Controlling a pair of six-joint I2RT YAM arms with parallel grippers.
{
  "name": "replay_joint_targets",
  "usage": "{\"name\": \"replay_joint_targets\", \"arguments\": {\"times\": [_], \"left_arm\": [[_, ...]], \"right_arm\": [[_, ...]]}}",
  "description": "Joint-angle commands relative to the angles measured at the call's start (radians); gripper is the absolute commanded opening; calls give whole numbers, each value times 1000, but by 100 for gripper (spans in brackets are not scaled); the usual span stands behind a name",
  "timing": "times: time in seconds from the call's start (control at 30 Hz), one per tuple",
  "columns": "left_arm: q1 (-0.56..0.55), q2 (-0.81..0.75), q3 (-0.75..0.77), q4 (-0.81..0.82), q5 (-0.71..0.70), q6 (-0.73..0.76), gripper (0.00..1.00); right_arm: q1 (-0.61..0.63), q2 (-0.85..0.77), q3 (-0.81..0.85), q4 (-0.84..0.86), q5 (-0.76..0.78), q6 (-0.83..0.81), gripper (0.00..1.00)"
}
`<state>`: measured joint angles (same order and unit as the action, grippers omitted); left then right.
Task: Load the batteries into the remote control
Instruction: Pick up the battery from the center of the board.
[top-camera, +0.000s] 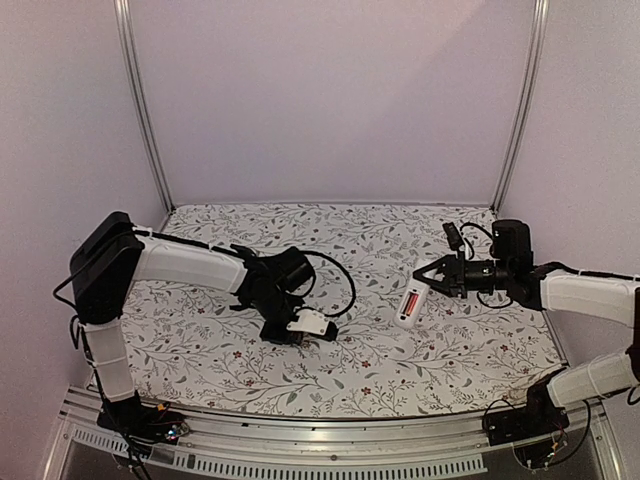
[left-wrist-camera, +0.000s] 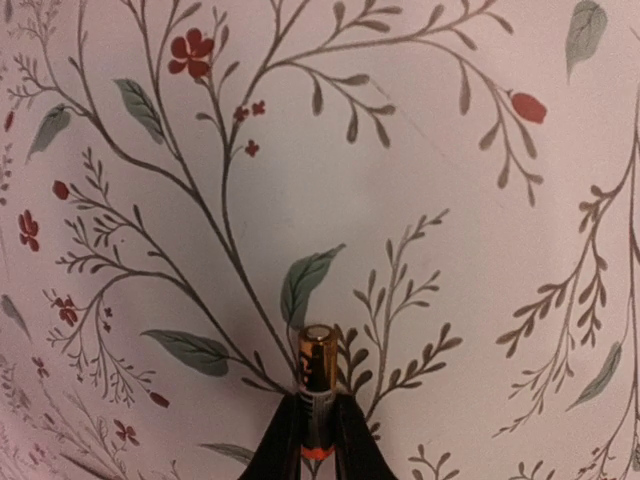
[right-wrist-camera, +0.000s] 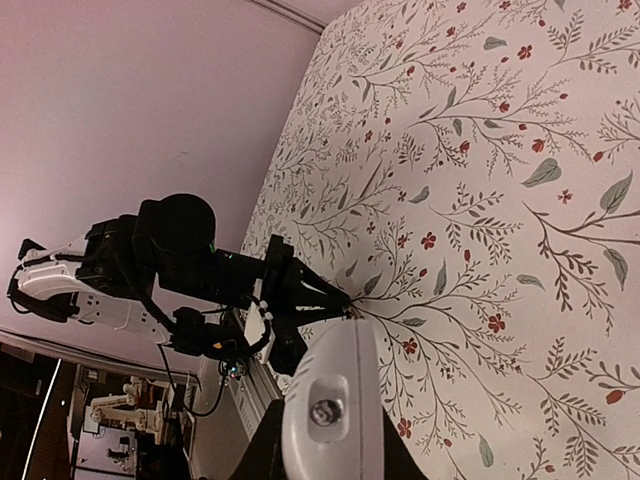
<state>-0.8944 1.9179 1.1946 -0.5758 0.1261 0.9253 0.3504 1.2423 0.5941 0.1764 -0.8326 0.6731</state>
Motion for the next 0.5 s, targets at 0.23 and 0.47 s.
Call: {"name": "replay_joint_targets", "arguments": {"times": [0.23, 0.47], "left_arm": [[-83, -160, -5, -44, -25, -498, 0], [-89, -282, 53, -118, -110, -986, 0]], "right_arm": [[12, 131, 32, 188, 3, 112, 0], [96, 268, 96, 333, 31, 189, 0]]}}
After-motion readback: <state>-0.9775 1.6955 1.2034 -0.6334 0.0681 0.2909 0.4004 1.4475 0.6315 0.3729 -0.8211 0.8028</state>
